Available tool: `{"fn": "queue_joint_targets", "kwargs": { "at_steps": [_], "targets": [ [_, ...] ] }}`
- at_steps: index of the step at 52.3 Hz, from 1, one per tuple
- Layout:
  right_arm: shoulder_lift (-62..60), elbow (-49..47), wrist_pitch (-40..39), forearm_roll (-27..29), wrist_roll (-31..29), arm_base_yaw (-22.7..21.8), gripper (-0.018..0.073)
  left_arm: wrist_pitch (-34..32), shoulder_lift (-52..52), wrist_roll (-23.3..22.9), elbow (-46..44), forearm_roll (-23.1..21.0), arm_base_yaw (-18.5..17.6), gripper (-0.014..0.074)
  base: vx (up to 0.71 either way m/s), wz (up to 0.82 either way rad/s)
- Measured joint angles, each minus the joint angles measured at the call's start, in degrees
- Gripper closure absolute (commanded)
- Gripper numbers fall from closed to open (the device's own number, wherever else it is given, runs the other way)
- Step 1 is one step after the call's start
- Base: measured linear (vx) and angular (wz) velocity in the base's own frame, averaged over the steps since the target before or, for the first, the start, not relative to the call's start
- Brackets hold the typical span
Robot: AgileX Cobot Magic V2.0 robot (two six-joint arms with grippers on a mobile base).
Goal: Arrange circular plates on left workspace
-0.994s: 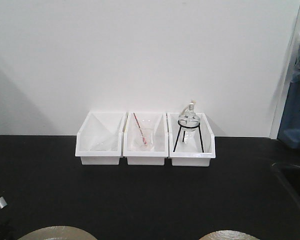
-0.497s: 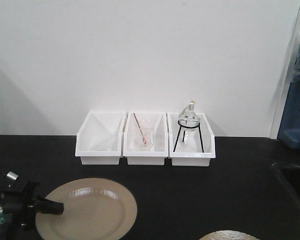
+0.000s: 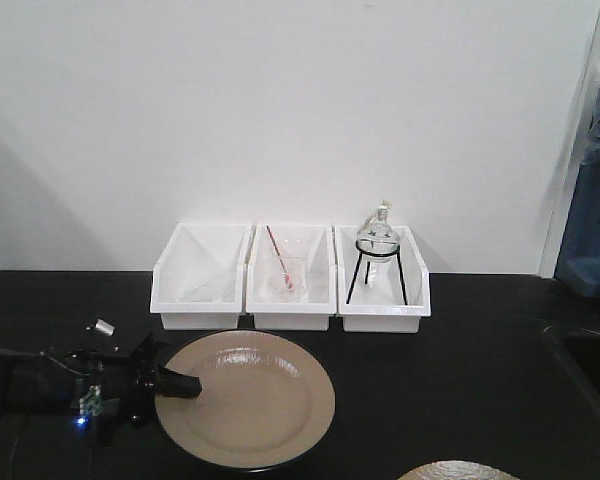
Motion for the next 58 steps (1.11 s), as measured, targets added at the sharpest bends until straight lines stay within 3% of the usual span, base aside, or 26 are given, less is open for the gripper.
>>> {"fn": "queue_joint_targets", "kwargs": {
  "at_steps": [12, 35, 43, 44, 45, 48, 58],
  "targets": [
    [0.0, 0.0, -0.1, 0.0, 0.0, 0.0, 0.0564, -0.5, 5.8, -3.6, -6.7, -0.1, -2.9, 0.0600, 0.00, 0.00],
    [0.0, 0.0, -0.2, 0.0, 0.0, 0.0, 0.0564, -5.3, 8.2, -3.6, -7.9, 0.6, -5.2, 0.0556, 0.00, 0.00],
    [0.0, 0.0, -0.3, 0.0, 0.0, 0.0, 0.0564, -5.3, 8.4, -3.1, -7.9, 0.6, -5.2, 0.0432, 0.00, 0.00],
    [0.0, 0.0, -0.3, 0.0, 0.0, 0.0, 0.0564, -5.3, 8.6, -3.1, -7.9, 0.6, -5.2, 0.0406, 0.00, 0.00],
    [0.0, 0.0, -0.3, 0.0, 0.0, 0.0, 0.0564, -5.2, 8.6, -2.7, -8.0, 0.9, -5.2, 0.0311, 0.00, 0.00],
    [0.0, 0.0, -0.3, 0.0, 0.0, 0.0, 0.0564, -5.2, 8.6, -2.0, -8.0, 1.0, -5.2, 0.0245, 0.00, 0.00],
    [0.0, 0.0, -0.3, 0.0, 0.0, 0.0, 0.0564, -4.1, 8.6, 4.2, -8.0, 1.1, -5.2, 0.0068, 0.00, 0.00]
  ]
}}
